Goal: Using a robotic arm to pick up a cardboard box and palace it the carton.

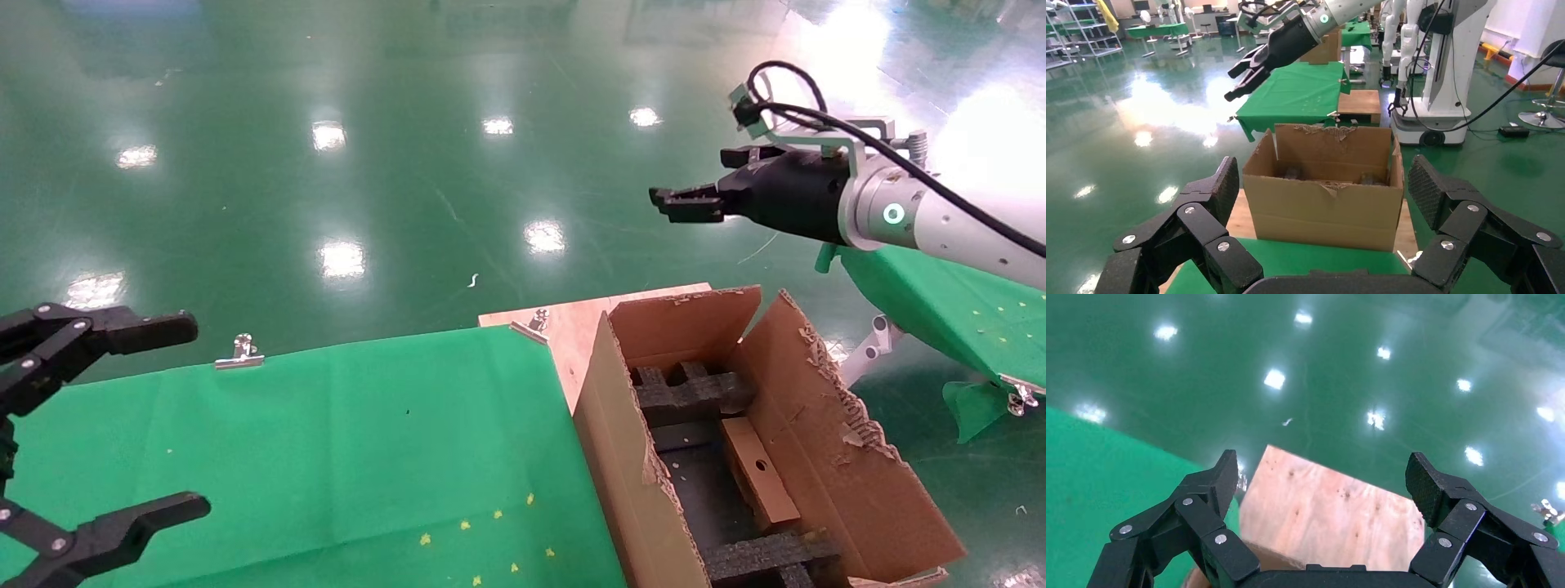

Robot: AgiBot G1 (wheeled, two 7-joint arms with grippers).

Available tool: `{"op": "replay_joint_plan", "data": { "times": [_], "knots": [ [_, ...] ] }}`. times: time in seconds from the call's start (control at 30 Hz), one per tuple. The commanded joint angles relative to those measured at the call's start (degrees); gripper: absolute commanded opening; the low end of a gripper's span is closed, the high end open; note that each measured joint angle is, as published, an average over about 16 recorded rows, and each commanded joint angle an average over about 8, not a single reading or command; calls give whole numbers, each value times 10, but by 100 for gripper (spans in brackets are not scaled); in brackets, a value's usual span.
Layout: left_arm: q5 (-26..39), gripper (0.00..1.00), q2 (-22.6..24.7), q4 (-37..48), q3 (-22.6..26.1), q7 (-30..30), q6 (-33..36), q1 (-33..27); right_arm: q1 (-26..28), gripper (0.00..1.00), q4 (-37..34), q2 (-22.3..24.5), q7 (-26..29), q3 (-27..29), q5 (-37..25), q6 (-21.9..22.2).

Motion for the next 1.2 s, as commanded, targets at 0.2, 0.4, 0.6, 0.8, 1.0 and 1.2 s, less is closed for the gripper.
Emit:
{"op": "replay_joint_plan", "data": {
  "times": [0.2,0.4,0.6,0.8,1.0,1.2],
  "knots": [
    [0,100,0,0,0,0,0,0,-47,100,-5,-9,-66,70,49,-55],
    [0,100,0,0,0,0,0,0,-99,100,-10,-20,-142,148,107,-117],
    [0,100,0,0,0,0,0,0,-152,100,-16,-30,-219,227,165,-179],
    [0,100,0,0,0,0,0,0,-204,100,-22,-40,-294,306,222,-241],
    [0,100,0,0,0,0,0,0,-255,100,-27,-50,-370,384,279,-303],
    [0,100,0,0,0,0,0,0,-308,100,-33,-61,-446,463,337,-365]
  ]
}}
